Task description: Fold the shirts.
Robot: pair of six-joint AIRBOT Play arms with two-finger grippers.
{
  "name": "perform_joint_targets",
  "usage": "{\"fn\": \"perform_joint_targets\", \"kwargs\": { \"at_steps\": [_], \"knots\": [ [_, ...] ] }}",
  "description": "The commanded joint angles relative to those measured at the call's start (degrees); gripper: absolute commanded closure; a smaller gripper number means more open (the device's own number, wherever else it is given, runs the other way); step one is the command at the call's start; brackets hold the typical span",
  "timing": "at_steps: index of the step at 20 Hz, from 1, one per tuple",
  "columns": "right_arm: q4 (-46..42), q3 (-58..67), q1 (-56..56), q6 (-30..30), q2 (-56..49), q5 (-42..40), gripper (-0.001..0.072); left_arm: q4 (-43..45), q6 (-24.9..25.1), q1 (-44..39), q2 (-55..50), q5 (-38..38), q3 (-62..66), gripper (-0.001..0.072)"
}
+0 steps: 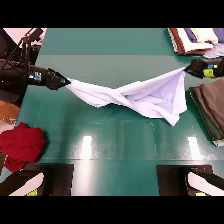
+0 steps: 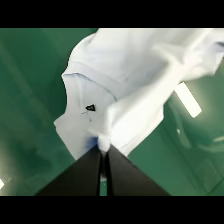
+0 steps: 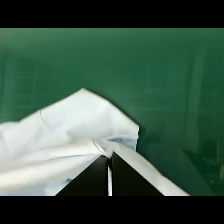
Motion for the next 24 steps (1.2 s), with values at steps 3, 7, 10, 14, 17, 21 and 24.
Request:
{"fn": "perform_joint_targets", "kwargs": {
  "at_steps": [3, 7, 10, 14, 17, 21, 24],
  "knots": [
    [0.07, 15.02, -2.80, 0.28, -14.93, 5.25, 0.0203, 0.20, -1.38, 0.07, 0.20, -4.24, 0.07, 0.0685],
    [-0.48, 10.82, -7.54, -3.96, -14.34, 22.14, 0.0251, 1.38, -1.18, 0.07, 0.17, -4.17, 0.07, 0.0685],
    [-0.31, -4.63, -10.08, -5.31, -7.52, 23.96, 0.0258, 3.41, -1.20, 0.07, 0.17, -3.28, 0.07, 0.0684],
    [0.13, -26.67, -8.31, -7.76, 0.31, 15.74, 0.0249, 3.45, -1.20, 0.07, 0.17, -1.46, -0.48, 0.0684],
    [0.28, -34.95, -4.90, -7.96, 1.25, 8.09, 0.0248, 3.45, -1.22, 0.07, 0.17, -1.18, -0.48, 0.0684],
    [1.53, -36.87, -1.73, -7.98, 1.16, 1.22, 0.0263, 3.48, -1.20, 0.07, 0.17, -1.18, -0.48, 0.0684],
    [1.53, -36.87, -1.16, -7.98, 1.16, -0.85, 0.0320, 3.52, -1.20, 0.07, 0.17, -1.20, -0.48, 0.0684]
  ]
}}
